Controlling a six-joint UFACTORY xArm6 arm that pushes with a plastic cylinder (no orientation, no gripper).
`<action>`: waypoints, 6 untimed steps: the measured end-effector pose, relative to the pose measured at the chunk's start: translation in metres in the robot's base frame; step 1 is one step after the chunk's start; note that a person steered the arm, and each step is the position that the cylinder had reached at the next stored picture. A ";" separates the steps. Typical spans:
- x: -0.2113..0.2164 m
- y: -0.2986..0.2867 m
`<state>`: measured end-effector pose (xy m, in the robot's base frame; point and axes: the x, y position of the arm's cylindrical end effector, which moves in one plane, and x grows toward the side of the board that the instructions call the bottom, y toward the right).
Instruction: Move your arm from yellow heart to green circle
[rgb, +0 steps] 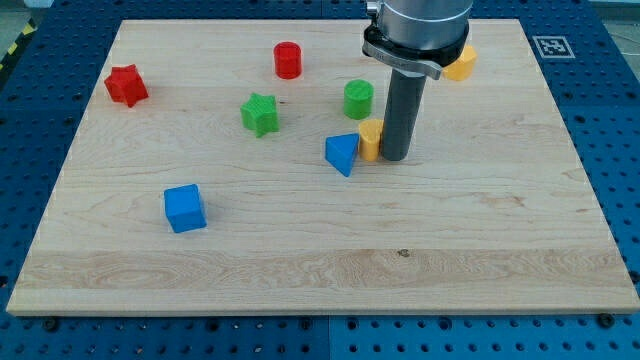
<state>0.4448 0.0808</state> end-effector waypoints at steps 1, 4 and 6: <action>-0.025 0.000; -0.042 0.013; -0.084 0.025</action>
